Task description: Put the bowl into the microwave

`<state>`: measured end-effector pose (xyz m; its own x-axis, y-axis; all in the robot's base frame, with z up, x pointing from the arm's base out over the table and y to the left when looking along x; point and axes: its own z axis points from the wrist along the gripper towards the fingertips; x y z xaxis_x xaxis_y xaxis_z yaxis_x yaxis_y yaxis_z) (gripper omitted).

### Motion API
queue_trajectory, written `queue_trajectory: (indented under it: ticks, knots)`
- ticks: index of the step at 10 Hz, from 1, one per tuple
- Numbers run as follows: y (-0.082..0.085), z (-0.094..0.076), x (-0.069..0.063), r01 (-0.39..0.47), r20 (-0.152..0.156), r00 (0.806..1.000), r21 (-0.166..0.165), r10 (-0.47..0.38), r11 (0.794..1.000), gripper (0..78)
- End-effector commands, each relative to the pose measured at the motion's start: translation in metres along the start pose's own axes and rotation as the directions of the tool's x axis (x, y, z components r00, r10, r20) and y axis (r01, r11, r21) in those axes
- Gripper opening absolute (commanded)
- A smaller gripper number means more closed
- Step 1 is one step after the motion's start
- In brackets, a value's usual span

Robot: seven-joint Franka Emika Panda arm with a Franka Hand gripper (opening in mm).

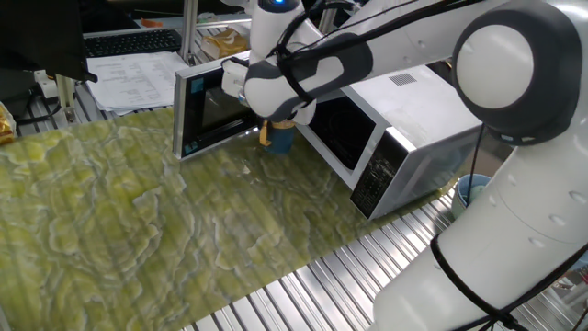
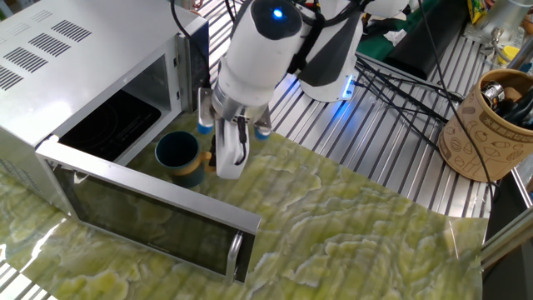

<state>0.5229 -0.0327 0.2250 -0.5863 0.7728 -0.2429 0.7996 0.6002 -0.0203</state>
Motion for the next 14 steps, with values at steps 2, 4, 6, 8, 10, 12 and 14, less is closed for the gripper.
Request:
queue_trajectory:
  ticks: [2,4,6,8,10,12,14]
  knots:
    - [-0.004,0.003,-0.004,-0.006,-0.016,1.0,-0.03,0.006,1.0,2.8]
    - [-0.004,0.003,-0.004,-0.037,-0.136,0.99,-0.057,0.029,0.998,2.8]
    - [-0.004,0.003,-0.004,-0.053,-0.236,0.971,-0.043,0.042,0.998,2.8]
    - [-0.004,0.003,-0.004,-0.069,-0.226,0.972,-0.022,0.062,0.997,2.8]
    - [-0.004,0.003,-0.004,-0.106,-0.193,0.976,-0.026,0.099,0.994,2.8]
    - [-0.014,0.004,-0.003,-0.122,-0.142,0.983,-0.037,0.116,0.992,2.8]
    - [-0.037,0.0,-0.016,-0.126,-0.126,0.985,-0.031,0.121,0.992,2.8]
